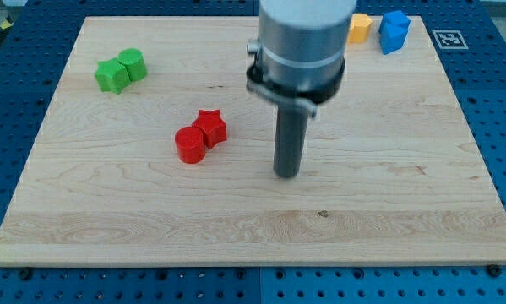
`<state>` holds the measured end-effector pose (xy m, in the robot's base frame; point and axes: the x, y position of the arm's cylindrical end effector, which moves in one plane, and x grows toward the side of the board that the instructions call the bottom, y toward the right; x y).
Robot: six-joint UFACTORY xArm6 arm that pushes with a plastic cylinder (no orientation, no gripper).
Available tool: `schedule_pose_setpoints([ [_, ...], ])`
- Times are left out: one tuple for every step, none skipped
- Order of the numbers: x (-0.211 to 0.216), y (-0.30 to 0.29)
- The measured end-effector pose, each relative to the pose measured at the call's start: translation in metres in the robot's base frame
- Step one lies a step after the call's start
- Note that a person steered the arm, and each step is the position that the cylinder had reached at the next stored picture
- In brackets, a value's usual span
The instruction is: Place the red circle top left to the red star
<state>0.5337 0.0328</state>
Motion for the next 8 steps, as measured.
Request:
schedule_pose_setpoints([
  [0.019,-0.009],
  [0.015,-0.025],
  [-0.001,-0.060],
  [-0.010,-0.101],
  [-0.016,-0.122],
  [-0.005,-0.119],
  [0.004,-0.097],
  [-0.015,-0.095],
])
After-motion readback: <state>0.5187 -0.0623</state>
